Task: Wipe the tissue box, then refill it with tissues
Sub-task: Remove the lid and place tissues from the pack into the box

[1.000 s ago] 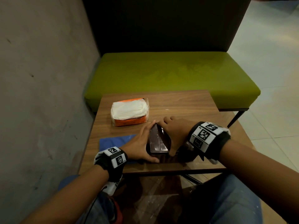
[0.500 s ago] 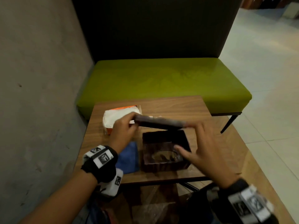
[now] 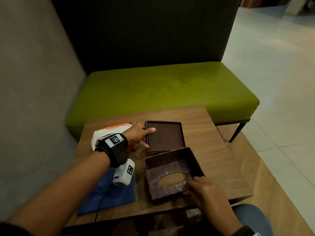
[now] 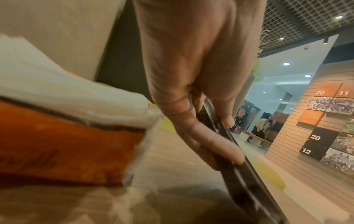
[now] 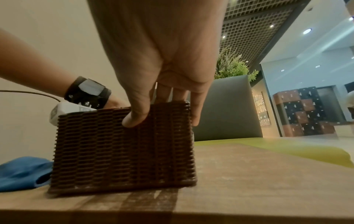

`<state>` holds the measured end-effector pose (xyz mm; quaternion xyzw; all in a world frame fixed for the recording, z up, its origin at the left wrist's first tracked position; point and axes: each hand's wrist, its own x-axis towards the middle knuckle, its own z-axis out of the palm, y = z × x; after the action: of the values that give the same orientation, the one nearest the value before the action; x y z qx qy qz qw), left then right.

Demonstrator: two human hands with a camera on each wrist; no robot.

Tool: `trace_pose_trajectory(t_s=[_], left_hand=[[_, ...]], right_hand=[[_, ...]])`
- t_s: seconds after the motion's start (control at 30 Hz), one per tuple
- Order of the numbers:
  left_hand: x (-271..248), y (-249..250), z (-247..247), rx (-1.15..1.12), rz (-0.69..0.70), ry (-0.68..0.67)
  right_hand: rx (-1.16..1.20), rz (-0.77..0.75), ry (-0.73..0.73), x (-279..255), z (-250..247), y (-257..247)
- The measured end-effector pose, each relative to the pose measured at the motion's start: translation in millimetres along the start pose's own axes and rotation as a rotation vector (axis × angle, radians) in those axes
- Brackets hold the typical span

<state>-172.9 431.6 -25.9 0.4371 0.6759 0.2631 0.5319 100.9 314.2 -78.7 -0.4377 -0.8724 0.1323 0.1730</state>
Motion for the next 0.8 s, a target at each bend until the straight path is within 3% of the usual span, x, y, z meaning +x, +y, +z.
trace_pose_trajectory(t_s=[0.2, 0.37, 0.47, 0.53, 0.63, 0.73, 0.8], left_hand=[[20.5, -7.3, 10.8, -0.008, -0.064, 0.059], [-0.1, -5.3, 8.5, 0.160, 0.001, 0.135], [-24.6, -4.3, -14.5, 0.146, 0.199, 0.318], [-44.0, -9.0, -43.4, 0.297, 0.340, 0.517], [-63.7, -32.4, -86.1, 0.573, 0.316, 0.752], [-67.9, -56.0, -100.8, 0.726, 0.266, 0.671], [-66.6, -64.3, -97.9, 0.779, 0.378, 0.517]], right_hand=[[0.028, 0.005, 0.136, 3.3, 9.4, 10.5], [0.082, 0.001, 0.081, 12.2, 4.7, 8.2], [0.061, 0.011, 0.044, 13.2, 2.5, 2.7], [0.023, 0.041, 0.095, 13.0, -1.4, -7.9], [0.083, 0.057, 0.206, 15.9, -4.9, -25.4], [0.104, 0.092, 0.207, 21.4, -1.0, -39.5], [0.114, 0.130, 0.168, 25.2, -0.4, -50.1]])
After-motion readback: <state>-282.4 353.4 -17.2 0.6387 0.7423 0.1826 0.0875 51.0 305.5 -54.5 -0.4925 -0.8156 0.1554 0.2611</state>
